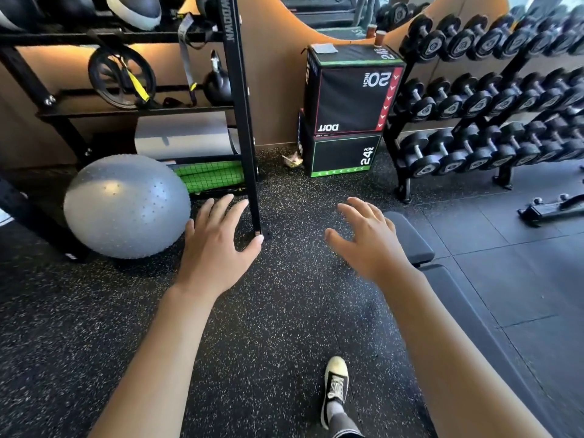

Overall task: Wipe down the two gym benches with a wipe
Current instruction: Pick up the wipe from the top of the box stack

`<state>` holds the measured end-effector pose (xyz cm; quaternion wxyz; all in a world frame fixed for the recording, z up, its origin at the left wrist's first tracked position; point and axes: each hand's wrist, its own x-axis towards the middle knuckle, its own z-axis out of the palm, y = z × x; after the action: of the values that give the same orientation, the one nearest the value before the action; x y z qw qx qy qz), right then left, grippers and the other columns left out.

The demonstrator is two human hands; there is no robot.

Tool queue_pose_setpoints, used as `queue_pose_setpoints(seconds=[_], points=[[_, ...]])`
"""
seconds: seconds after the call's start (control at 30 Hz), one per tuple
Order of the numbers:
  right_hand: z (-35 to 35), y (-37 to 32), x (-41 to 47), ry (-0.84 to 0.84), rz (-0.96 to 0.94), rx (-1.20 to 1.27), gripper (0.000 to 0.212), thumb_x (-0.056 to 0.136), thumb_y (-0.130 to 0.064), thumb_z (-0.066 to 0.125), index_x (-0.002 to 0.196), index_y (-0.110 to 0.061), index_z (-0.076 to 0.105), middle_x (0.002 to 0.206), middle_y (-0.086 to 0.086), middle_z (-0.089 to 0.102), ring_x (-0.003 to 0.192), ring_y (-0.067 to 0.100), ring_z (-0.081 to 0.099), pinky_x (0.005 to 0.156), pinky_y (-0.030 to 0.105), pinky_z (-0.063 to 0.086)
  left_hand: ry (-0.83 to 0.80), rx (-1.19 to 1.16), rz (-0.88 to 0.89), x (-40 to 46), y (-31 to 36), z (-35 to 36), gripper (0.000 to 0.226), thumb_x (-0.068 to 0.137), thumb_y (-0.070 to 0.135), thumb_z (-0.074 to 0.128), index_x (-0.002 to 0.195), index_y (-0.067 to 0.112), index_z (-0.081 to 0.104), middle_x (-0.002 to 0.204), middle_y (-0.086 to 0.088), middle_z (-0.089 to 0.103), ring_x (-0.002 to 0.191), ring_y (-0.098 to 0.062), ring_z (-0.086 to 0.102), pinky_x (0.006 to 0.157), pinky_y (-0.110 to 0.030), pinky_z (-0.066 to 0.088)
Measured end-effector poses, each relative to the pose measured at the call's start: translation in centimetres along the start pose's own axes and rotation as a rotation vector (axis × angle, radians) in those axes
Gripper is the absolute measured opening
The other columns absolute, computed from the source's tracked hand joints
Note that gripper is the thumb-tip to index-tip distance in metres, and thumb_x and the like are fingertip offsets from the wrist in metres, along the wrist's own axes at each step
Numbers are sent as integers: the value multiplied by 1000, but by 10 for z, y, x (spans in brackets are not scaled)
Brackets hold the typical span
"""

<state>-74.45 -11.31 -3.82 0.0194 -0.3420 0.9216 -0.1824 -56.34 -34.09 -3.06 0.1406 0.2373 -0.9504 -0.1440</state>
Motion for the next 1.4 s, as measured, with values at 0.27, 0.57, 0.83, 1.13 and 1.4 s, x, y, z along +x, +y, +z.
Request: queue_pose_setpoints(seconds=[0.27, 0.57, 0.83, 1.13, 1.4], points=[[-9, 80, 86, 16, 30, 16, 75, 94, -70, 41, 156, -29, 39, 166, -7, 28, 154, 22, 20, 120, 56, 24, -16, 24, 17, 104, 48, 43, 74, 97, 60, 54, 162, 29, 36, 171, 1, 28, 159, -27, 19, 125, -63, 25], [-56, 178, 190, 51, 58, 62, 73, 96, -64, 47, 157, -26, 38, 167, -5, 27, 155, 22, 19, 124, 56, 22, 5, 22, 57, 226, 134, 79, 71, 98, 55, 60, 160, 28, 38, 170, 1, 31, 158, -28, 22, 125, -62, 25], [-68, 219, 245, 80, 95, 112, 72, 96, -63, 49, 156, -25, 40, 167, -4, 28, 155, 22, 19, 122, 56, 22, -2, 29, 81, 300, 164, 96, 71, 97, 57, 56, 160, 28, 39, 169, 1, 31, 158, -26, 21, 125, -60, 25], [-54, 235, 328, 91, 141, 99, 71, 95, -65, 48, 155, -28, 41, 166, -4, 29, 154, 21, 20, 121, 54, 23, -19, -19, 102, 393, 152, 122, 71, 98, 56, 57, 161, 29, 37, 170, 3, 29, 159, -23, 18, 127, -59, 22], [-25, 210, 458, 99, 176, 57, 71, 94, -66, 47, 154, -27, 43, 166, -5, 30, 154, 19, 21, 120, 52, 24, -13, -51, 127, 521, 82, 137, 70, 98, 55, 57, 159, 28, 40, 169, 1, 32, 159, -26, 19, 126, -60, 23]])
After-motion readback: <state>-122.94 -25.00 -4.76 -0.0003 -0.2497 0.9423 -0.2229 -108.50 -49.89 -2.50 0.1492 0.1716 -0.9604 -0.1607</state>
